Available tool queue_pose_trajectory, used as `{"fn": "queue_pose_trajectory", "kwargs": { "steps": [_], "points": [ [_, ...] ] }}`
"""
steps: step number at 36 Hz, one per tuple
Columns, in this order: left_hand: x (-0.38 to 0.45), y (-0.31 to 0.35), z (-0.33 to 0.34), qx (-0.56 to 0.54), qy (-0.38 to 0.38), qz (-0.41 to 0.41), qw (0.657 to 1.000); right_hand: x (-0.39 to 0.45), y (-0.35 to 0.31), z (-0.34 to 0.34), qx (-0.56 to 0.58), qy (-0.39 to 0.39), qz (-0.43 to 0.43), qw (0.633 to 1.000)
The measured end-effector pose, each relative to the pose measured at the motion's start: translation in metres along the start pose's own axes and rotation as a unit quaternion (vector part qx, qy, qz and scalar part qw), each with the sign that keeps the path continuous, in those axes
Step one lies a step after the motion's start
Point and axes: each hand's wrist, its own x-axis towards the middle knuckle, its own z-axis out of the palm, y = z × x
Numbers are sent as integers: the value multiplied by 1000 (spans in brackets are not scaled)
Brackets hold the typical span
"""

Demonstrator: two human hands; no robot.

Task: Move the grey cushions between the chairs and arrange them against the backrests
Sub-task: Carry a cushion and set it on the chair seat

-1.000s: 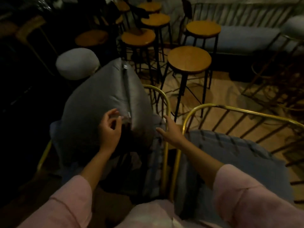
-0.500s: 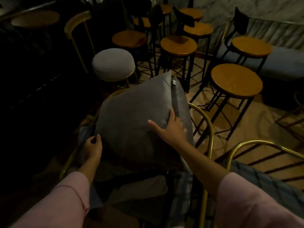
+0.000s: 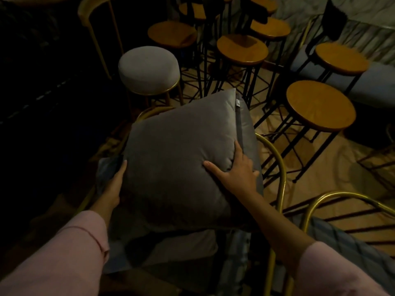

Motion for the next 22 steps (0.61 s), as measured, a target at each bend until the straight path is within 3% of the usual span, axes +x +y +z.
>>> {"fn": "queue_pose_trajectory", "kwargs": {
  "steps": [2, 4, 7, 9, 12, 14, 17, 19, 22],
  "points": [
    [-10, 4, -3, 5, -12, 26, 1000, 0, 2, -8, 44, 2, -5, 999],
    [-16, 14, -8, 24, 28, 102, 994, -2, 8, -19, 106, 7, -15, 994],
    [3, 16, -24, 32, 44, 100, 994, -11, 17, -43, 184, 16, -31, 982],
    [35, 6, -39, -8, -1, 77, 997, -21, 25, -62, 219, 24, -41, 975],
    [-13, 37, -23, -26, -75, 55, 995, -43, 43, -91, 274, 43, -58, 959],
    [-13, 51, -17, -15, -134, 82, 988, -58, 59, -112, 302, 67, -66, 949],
    [-82, 92, 30, -32, -172, 111, 978, -82, 85, -146, 323, 117, -54, 938],
    [-119, 113, 65, -24, -237, 162, 958, -97, 103, -172, 335, 158, -24, 929],
    [-156, 134, 119, 27, -243, 169, 955, -120, 132, -213, 341, 203, 13, 918]
  ]
}}
